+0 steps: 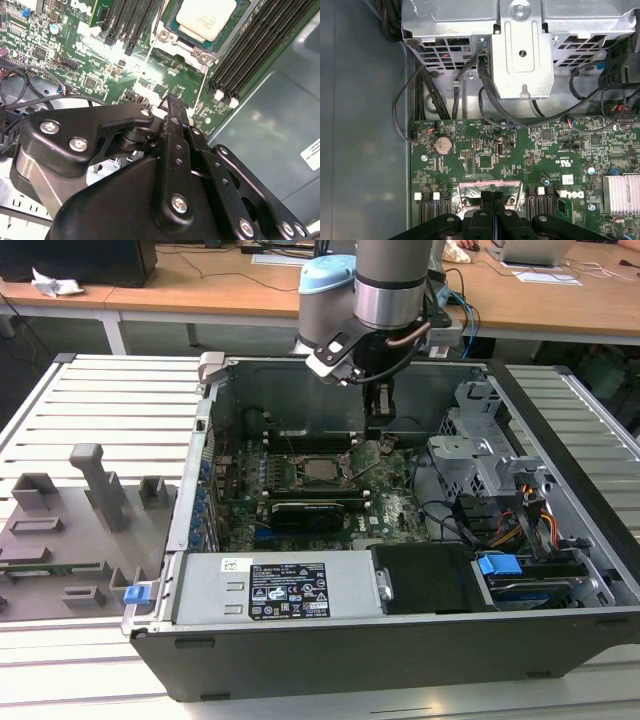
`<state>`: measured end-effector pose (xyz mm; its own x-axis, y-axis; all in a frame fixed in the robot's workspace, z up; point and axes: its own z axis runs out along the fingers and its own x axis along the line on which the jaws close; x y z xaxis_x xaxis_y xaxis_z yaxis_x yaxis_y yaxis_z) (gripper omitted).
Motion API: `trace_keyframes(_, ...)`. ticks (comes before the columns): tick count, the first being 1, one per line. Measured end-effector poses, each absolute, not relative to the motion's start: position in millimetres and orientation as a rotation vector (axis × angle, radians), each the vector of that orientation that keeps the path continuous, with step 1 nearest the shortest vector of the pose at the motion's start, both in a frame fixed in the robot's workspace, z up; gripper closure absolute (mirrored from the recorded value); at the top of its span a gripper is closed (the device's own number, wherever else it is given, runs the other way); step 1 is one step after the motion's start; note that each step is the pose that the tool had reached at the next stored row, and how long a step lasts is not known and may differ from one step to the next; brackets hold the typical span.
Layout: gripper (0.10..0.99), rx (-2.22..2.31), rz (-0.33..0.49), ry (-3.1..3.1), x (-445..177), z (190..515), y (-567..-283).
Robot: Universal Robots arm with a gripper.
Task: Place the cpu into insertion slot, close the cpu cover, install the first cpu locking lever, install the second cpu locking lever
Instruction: 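Close the cpu cover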
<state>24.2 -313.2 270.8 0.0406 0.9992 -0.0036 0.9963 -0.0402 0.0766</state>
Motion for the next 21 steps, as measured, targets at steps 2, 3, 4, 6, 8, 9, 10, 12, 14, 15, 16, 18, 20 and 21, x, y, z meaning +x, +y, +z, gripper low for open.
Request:
trace_keyframes(2, 0.98, 2.224, 0.078, 2.135, 25, 271, -313)
trace_keyframes(3, 0.98, 2.224, 0.078, 2.135, 26, 271, -313)
trace_keyframes(4, 0.98, 2.224, 0.078, 2.135, 26, 271, -313)
trace_keyframes(6, 0.98, 2.224, 0.078, 2.135, 29, 271, -313)
trace_keyframes(8, 0.98, 2.223, 0.078, 2.136, 31, 271, -312)
trace_keyframes(9, 0.98, 2.223, 0.078, 2.136, 32, 271, -312)
trace_keyframes(10, 0.98, 2.223, 0.078, 2.136, 33, 271, -312)
trace_keyframes(12, 0.98, 2.223, 0.078, 2.136, 35, 271, -312)
trace_keyframes(14, 0.98, 2.222, 0.077, 2.137, 38, 271, -312)
trace_keyframes(15, 0.98, 2.217, 0.077, 2.143, 39, 271, -312)
trace_keyframes(16, 0.98, 2.214, 0.077, 2.146, 39, 270, -312)
trace_keyframes(18, 0.98, 2.213, 0.077, 2.147, 39, 270, -313)
trace_keyframes(20, 0.98, 2.205, 0.079, 2.157, 39, 269, -314)
trace_keyframes(21, 0.98, 2.199, 0.078, 2.163, 39, 268, -315)
